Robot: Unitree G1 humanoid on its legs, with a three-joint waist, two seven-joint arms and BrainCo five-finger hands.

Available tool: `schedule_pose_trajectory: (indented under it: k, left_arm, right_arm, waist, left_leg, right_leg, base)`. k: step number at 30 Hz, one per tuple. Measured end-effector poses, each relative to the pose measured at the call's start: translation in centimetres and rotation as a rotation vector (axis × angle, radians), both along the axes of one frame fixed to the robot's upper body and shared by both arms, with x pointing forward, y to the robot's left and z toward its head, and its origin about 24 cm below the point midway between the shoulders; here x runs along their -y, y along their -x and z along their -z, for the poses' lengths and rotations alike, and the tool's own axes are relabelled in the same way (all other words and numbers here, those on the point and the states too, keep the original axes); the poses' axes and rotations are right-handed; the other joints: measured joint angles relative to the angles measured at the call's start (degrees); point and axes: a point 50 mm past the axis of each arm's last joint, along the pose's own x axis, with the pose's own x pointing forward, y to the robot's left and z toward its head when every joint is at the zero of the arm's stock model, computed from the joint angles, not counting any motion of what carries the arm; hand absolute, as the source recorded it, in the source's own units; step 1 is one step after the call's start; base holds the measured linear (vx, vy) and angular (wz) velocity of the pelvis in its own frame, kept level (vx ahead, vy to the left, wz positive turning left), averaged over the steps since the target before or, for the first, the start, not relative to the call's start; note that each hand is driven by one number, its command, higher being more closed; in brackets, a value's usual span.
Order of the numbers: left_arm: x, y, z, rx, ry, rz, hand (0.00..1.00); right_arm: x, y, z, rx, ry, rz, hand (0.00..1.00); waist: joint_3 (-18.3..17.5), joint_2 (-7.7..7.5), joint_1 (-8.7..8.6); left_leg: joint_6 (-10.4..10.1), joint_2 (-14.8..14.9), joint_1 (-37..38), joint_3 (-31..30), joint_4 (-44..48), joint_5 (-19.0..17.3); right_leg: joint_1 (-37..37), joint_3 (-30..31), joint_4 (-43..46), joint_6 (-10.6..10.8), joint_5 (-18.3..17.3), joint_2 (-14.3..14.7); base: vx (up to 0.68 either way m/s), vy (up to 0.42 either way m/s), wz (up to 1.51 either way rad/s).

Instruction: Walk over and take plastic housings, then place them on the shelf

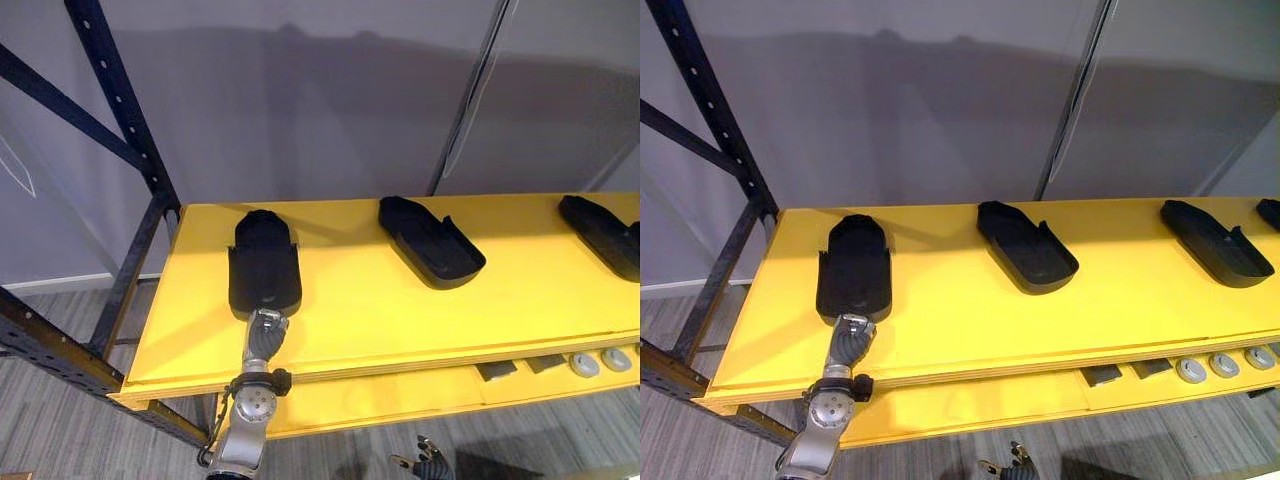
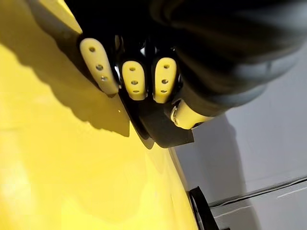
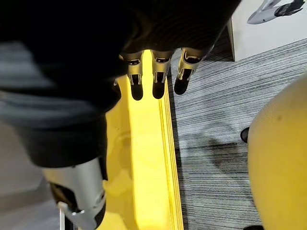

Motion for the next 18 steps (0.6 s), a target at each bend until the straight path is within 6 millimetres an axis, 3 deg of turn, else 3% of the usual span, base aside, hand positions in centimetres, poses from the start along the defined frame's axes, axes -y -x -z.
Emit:
schedule_pose_trajectory:
  k: [7,18]
  left_arm:
    - [-1.0,-1.0,-0.1,-0.007,-0.03,-0.032,1.0]
    - [-2.4,-2.0,-1.0,0.02,-0.06,-0.065,1.0]
  right_arm:
    - [-0.2,-0.4,0.2,-0.011,-0.013,-0.017,0.0]
    - [-0.3,-0.7,0.2,-0.006,-0.02,-0.025,0.0]
  waist:
    - [0.28,-0.42,-1.51]
    - [1.08,-1.24,-2.02]
  left_leg:
    - [0.0,-0.03,0.74,0.07,-0.22,0.0]
    - [0.26,-0.43,0.74,1.25,-1.25,0.52]
  right_leg:
    - [0.73,0.09,-0.37,-0.2,0.31,0.01]
    - [-0.24,1.41,-1.67,-0.29,1.3,-0.05]
  base:
    - [-0.01,0.001,-0.01]
    - [-0.04,0.006,-0.06]
